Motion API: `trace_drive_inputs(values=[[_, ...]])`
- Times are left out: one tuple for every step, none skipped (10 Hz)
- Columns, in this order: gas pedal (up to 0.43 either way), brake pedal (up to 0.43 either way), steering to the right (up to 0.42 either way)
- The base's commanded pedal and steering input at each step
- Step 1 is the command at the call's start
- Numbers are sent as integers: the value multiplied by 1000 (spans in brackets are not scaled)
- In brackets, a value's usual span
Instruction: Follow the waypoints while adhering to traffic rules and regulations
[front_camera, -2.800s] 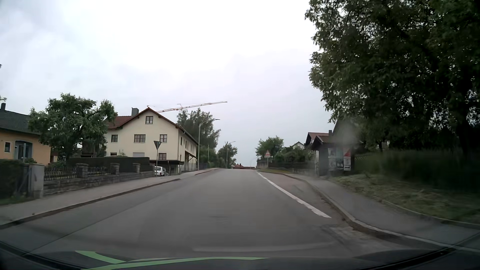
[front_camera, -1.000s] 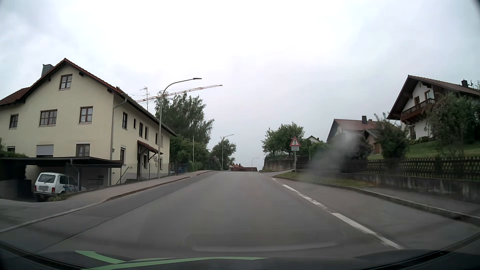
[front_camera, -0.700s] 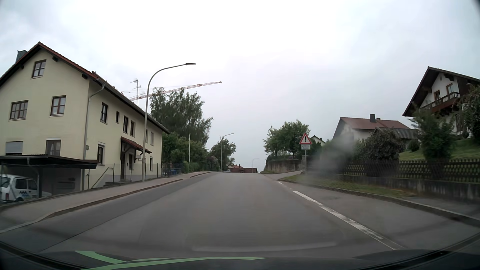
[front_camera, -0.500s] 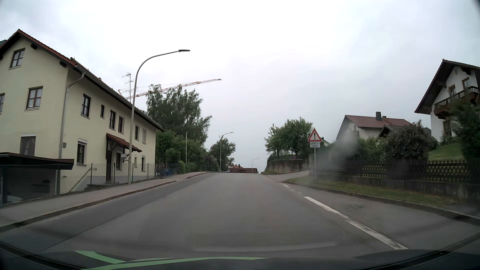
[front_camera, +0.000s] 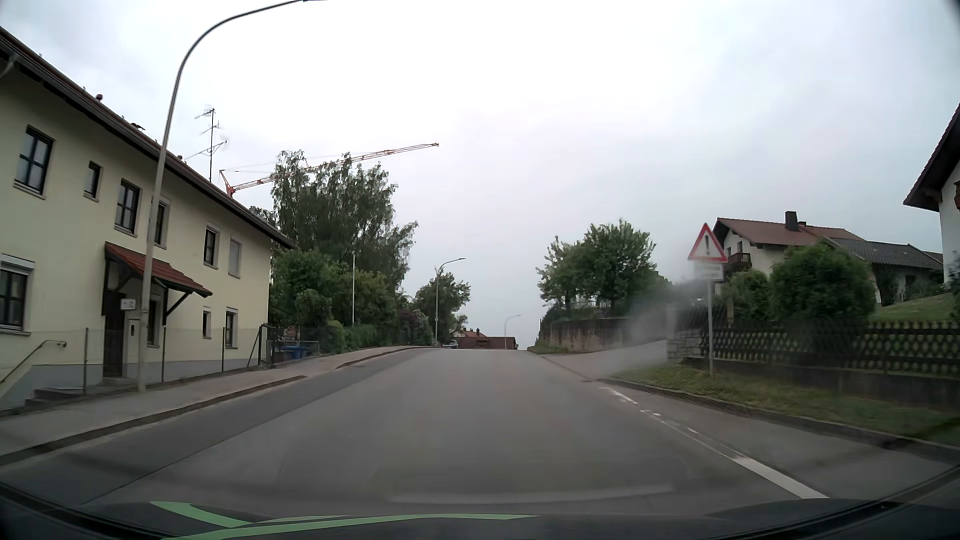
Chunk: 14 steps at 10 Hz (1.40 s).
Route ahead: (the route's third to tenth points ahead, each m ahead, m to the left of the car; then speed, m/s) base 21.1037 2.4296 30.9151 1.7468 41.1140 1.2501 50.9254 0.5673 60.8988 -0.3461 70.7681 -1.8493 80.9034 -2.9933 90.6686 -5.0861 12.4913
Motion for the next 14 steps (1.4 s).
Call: trace_drive_inputs(values=[[157, 0, 1], [157, 0, 1], [157, 0, 1], [157, 0, 1], [157, 0, 1], [157, 0, 1], [157, 0, 1], [157, 0, 2], [157, 0, 3], [157, 0, 4], [157, 0, 4], [157, 0, 4], [157, 0, 5], [157, 0, 6]])
